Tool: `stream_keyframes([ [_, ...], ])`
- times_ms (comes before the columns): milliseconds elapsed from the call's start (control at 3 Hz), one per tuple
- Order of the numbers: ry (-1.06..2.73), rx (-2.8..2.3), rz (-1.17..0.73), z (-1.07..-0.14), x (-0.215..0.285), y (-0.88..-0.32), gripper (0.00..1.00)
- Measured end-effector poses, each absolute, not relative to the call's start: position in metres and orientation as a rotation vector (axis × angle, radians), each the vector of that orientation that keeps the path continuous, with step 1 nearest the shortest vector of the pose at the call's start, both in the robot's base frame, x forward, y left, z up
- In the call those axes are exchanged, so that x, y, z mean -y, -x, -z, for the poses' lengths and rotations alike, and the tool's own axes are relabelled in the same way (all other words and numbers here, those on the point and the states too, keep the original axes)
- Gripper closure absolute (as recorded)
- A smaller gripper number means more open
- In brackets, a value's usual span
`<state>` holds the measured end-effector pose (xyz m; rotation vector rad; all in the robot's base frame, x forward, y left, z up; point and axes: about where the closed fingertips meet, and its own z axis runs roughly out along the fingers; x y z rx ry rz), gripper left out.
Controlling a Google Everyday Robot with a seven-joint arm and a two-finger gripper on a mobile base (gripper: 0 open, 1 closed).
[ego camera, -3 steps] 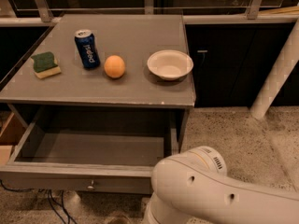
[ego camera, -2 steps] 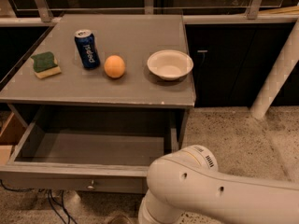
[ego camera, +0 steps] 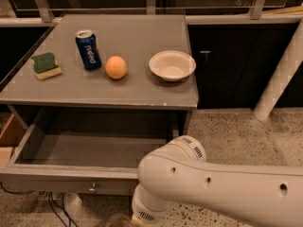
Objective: Close top drawer
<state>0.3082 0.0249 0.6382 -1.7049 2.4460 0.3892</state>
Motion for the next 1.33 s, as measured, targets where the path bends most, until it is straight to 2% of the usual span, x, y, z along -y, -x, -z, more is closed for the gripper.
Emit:
stream_keyframes([
  [1333, 1.66, -2.36, -0.354, -0.663, -0.032, -0.332, 1.0],
])
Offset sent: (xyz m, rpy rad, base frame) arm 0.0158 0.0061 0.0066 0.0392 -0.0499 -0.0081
